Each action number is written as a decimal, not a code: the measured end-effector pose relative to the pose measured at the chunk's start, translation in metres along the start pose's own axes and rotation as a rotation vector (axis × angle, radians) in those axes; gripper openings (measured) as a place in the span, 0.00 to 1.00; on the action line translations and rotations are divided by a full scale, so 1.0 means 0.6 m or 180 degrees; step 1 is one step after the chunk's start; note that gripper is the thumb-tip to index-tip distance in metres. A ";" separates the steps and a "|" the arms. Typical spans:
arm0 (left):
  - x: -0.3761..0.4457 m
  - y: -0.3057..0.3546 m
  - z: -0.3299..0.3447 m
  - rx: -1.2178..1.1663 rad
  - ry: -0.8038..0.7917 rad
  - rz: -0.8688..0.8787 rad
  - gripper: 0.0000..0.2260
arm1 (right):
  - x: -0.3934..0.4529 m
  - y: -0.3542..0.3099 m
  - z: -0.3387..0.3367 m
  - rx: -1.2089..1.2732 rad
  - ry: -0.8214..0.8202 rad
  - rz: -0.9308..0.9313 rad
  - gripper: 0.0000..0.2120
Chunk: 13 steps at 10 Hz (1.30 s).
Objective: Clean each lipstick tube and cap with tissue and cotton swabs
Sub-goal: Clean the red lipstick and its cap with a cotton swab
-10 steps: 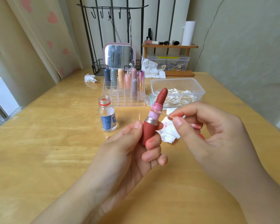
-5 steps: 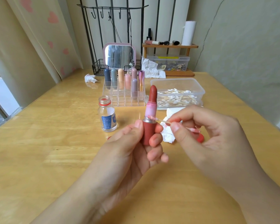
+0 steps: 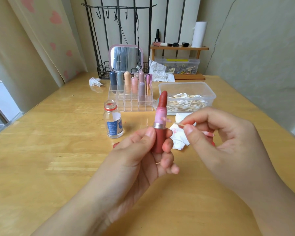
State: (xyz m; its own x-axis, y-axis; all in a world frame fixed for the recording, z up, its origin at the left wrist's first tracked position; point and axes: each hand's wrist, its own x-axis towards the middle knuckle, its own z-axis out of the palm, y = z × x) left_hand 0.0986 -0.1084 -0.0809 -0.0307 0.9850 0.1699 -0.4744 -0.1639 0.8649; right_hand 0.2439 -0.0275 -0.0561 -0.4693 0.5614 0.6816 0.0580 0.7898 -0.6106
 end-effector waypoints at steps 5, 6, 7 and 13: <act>0.004 -0.002 0.006 -0.0776 -0.0239 -0.0116 0.08 | 0.002 0.003 -0.002 -0.0052 0.0094 0.0013 0.05; 0.005 -0.001 0.007 -0.0776 -0.0167 -0.0119 0.12 | 0.001 0.001 -0.004 0.0026 -0.0015 0.0046 0.04; 0.002 0.002 0.008 -0.0824 -0.0112 -0.0165 0.13 | -0.001 -0.002 -0.002 0.0052 -0.0120 0.0022 0.05; 0.003 -0.002 0.000 -0.0888 -0.0411 -0.0146 0.11 | 0.001 0.000 -0.002 0.0058 -0.0095 0.0007 0.05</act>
State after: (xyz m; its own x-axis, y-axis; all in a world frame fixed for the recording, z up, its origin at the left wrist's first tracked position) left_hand 0.0989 -0.1065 -0.0815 0.1000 0.9731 0.2077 -0.6965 -0.0806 0.7130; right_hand 0.2446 -0.0266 -0.0552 -0.4954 0.5552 0.6681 0.0431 0.7839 -0.6194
